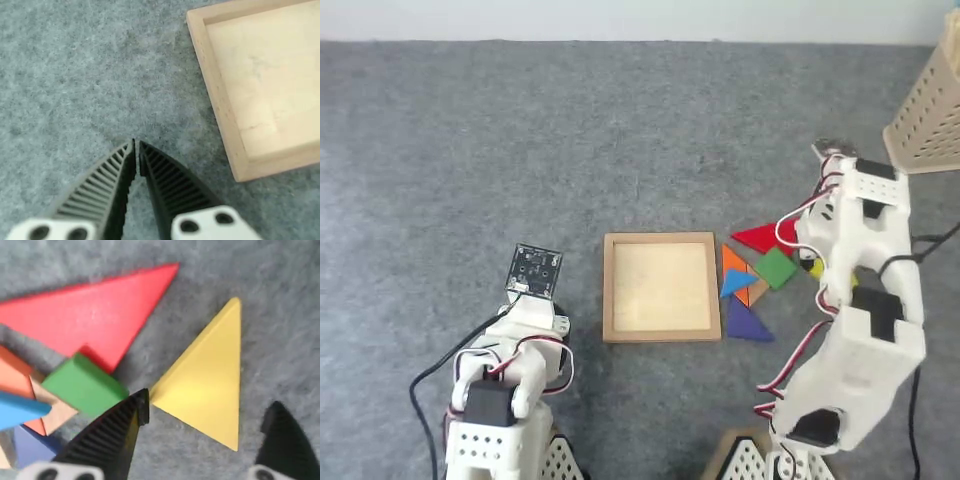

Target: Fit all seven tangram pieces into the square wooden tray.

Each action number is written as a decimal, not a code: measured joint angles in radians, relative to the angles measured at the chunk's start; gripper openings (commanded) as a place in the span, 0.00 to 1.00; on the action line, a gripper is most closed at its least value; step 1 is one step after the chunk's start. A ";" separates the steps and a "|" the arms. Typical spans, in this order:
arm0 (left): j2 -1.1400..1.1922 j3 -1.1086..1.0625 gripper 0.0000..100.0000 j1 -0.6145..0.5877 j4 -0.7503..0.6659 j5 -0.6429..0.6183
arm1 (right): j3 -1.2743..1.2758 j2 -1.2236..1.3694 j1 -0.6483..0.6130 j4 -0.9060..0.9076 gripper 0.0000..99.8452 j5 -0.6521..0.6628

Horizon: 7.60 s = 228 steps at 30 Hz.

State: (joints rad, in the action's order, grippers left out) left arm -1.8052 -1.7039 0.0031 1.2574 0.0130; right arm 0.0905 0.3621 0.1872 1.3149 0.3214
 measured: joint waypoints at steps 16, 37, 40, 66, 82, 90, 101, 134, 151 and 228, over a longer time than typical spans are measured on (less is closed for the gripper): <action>0.000 0.000 0.01 0.000 0.000 0.000 | -0.029 0.121 -0.037 -0.028 0.33 0.161; 0.000 0.000 0.01 0.000 0.000 0.000 | -0.123 0.158 -0.029 0.005 0.30 0.138; 0.000 0.000 0.01 0.000 0.000 0.000 | -0.155 0.180 -0.034 0.069 0.40 0.166; 0.000 0.000 0.01 -0.002 0.000 0.000 | -0.015 0.121 -0.041 0.000 0.30 0.324; 0.000 0.000 0.01 -0.002 0.000 0.000 | -0.034 0.098 -0.031 -0.032 0.21 0.293; 0.000 0.000 0.01 -0.002 0.000 0.000 | 0.058 -0.017 -0.041 0.055 0.32 0.385; 0.000 0.000 0.01 -0.002 0.000 0.000 | 0.278 -0.235 0.002 -0.002 0.32 0.565; 0.000 0.000 0.01 -0.002 0.000 0.000 | 0.198 -0.060 -0.018 -0.152 0.07 0.321; 0.000 0.000 0.01 -0.002 0.000 0.000 | 0.084 -0.080 -0.025 0.041 0.25 0.236; 0.000 0.000 0.01 0.000 0.000 0.000 | 0.408 -0.374 -0.040 -0.135 0.30 0.074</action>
State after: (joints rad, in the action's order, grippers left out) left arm -1.8052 -1.7039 0.0031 1.2574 0.0130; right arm 0.4987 -0.0123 0.1473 1.1799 0.3951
